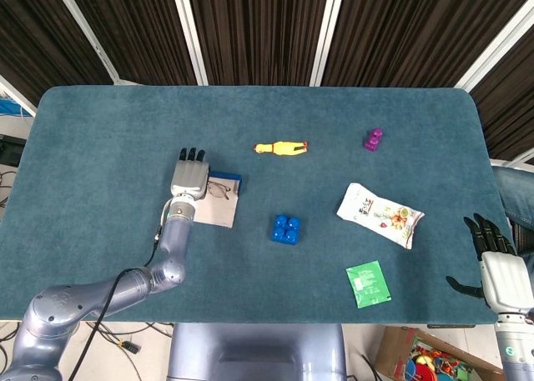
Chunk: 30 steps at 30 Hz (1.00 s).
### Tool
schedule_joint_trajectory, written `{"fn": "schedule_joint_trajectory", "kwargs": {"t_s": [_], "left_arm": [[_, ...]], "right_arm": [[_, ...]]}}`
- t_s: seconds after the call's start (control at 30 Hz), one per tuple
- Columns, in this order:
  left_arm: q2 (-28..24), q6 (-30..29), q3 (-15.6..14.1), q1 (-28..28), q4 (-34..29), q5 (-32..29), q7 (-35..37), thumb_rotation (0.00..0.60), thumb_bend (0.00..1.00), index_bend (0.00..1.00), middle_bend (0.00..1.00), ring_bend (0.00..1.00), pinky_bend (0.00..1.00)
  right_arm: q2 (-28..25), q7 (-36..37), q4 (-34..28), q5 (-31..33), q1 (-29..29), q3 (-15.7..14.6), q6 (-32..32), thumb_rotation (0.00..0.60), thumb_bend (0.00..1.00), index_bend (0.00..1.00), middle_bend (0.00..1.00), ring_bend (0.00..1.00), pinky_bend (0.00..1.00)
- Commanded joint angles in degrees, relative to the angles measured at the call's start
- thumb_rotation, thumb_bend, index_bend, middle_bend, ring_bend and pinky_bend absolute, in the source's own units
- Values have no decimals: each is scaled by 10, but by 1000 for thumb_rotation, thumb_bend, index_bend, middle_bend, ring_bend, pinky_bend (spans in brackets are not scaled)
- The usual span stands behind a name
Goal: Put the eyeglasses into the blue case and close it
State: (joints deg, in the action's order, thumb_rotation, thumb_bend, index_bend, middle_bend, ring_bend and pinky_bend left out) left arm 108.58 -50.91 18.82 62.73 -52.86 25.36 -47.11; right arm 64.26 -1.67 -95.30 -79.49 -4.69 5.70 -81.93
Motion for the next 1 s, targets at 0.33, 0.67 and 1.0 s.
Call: {"fn": "schedule_joint_trajectory", "kwargs": {"t_s": [0.33,0.67,1.0], "left_arm": [[18,-18,30,5,3,-36,-15,600,430,605,105,0,0],[24,-41,58,16,-14,-82,-51,600,430,605,99,0,0],[24,-49,67,20,-11,-92,-67,600,430,605,93,0,0]], "right_arm": [[-1,1,-1,2,0,0,2,600,61,79,0,0,174],[-1,1,-1,3,0,0,2,600,60,78,0,0,174],[-1,3,-2,4,0,1,3,600,60,79,0,0,174]]}}
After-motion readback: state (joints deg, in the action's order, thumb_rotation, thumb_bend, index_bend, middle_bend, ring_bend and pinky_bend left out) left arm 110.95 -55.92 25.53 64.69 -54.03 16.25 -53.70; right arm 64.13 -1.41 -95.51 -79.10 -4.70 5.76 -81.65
